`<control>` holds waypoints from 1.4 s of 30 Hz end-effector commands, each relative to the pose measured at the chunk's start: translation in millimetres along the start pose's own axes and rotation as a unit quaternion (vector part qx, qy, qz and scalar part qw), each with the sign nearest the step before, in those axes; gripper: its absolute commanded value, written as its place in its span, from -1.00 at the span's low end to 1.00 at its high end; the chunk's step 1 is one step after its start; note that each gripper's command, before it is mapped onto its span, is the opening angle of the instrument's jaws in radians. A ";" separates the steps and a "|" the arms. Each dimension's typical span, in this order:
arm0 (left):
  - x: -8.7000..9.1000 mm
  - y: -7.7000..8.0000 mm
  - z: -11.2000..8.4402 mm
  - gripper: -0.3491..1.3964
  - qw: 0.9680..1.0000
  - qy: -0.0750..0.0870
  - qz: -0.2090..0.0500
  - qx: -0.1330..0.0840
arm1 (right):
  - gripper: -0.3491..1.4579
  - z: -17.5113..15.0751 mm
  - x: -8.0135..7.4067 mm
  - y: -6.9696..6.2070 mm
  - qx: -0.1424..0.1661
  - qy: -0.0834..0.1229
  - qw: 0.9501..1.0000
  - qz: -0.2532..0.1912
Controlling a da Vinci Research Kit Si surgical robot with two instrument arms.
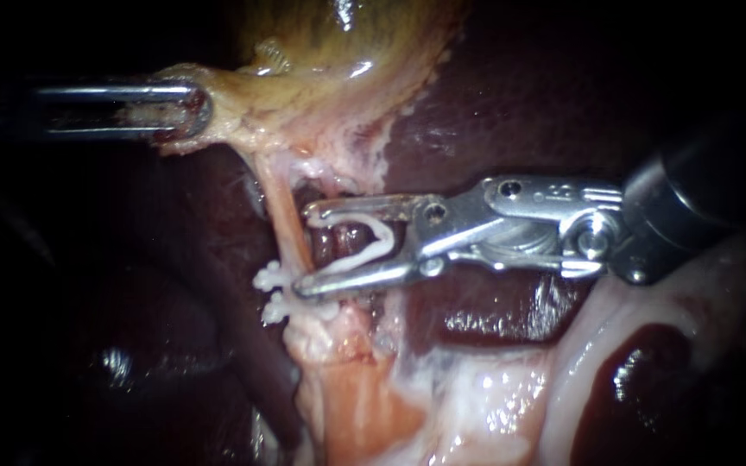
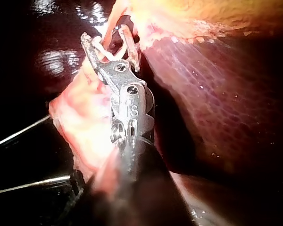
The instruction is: Clipping third clip left tube
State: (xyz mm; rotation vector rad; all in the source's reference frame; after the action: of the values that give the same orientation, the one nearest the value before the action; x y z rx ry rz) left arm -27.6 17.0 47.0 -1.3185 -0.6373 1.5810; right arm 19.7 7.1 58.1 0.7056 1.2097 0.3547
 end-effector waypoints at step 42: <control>-0.1 -0.3 0.2 -1.00 1.000 -0.001 0.001 -0.001 | -0.57 3.6 7.7 -1.3 0.032 0.079 0.996 0.024</control>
State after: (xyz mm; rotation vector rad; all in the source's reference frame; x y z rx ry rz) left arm -27.6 17.1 47.4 -1.3200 -0.6397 1.5826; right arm 25.3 9.8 52.3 0.7748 1.3596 0.4242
